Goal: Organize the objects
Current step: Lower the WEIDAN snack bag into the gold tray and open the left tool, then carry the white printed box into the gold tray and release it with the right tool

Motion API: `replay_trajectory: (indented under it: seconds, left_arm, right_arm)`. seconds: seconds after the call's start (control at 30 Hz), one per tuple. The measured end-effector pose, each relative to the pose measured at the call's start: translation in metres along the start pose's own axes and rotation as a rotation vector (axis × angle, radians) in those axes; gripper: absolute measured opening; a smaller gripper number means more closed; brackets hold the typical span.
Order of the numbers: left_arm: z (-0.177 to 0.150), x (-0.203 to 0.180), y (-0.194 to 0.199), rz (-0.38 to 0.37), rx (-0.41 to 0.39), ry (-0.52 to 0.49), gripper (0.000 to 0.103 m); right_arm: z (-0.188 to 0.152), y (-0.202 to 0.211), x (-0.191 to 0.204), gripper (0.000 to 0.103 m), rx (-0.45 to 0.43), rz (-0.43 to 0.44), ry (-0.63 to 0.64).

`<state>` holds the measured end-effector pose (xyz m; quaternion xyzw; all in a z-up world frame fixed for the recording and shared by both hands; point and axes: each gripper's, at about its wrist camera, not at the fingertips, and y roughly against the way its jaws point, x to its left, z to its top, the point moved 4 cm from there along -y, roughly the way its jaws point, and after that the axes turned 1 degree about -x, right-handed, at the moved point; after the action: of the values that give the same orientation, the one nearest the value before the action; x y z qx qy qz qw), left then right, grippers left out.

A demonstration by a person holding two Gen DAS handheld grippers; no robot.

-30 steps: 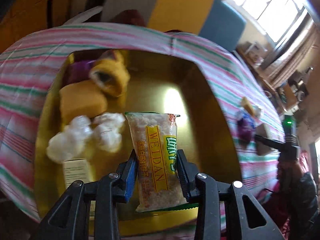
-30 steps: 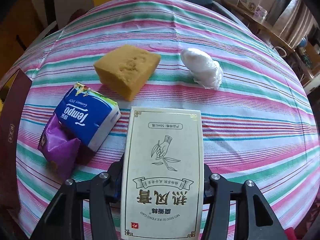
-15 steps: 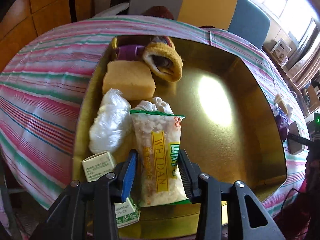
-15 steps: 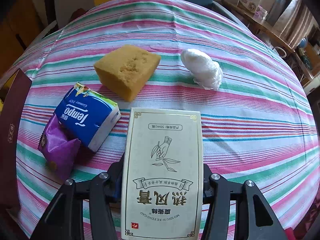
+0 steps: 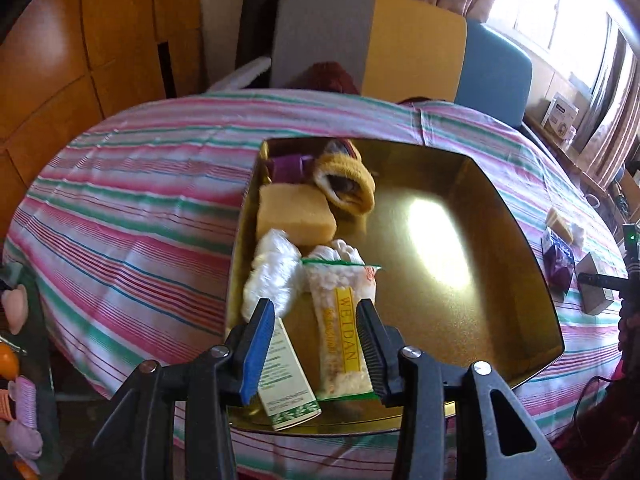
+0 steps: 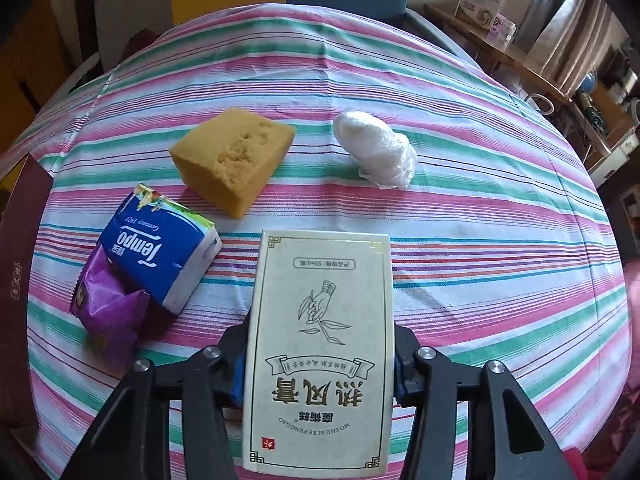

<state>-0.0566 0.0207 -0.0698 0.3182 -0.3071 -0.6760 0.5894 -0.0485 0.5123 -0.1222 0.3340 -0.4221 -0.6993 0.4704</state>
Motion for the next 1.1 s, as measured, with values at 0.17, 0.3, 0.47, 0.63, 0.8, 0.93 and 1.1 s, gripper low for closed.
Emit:
replay_trajectory:
  seconds: [0.17,0.3,0.47,0.63,0.8,0.93,1.1]
  left_arm:
    - [0.002,0.006,0.01,-0.003,-0.033,0.003,0.043]
    - [-0.001,0.012,0.011,-0.011,-0.033,0.012,0.043]
    - [-0.005,0.018,0.011,-0.019,-0.031,0.03,0.043]
    - [-0.007,0.024,0.011,-0.024,-0.036,0.05,0.043]
    - [-0.006,0.036,0.012,-0.016,-0.044,0.086,0.043]
    - [-0.006,0.048,0.01,-0.005,-0.039,0.11,0.043]
    - [-0.007,0.057,0.007,-0.001,-0.025,0.128,0.043]
  right_arm:
    - [-0.001,0.008,-0.004,0.052,-0.005,-0.037,-0.036]
    - [0.005,0.023,-0.021,0.052,-0.047,-0.024,-0.111]
    - [0.011,0.065,-0.001,0.052,-0.128,0.016,-0.1]
    - [0.029,0.112,0.059,0.052,-0.212,0.143,0.006]
    - [0.03,0.149,0.167,0.052,-0.227,0.307,0.189]
    - [0.017,0.145,0.259,0.052,-0.16,0.422,0.326]
    - [-0.002,0.096,0.344,0.052,-0.028,0.425,0.408]
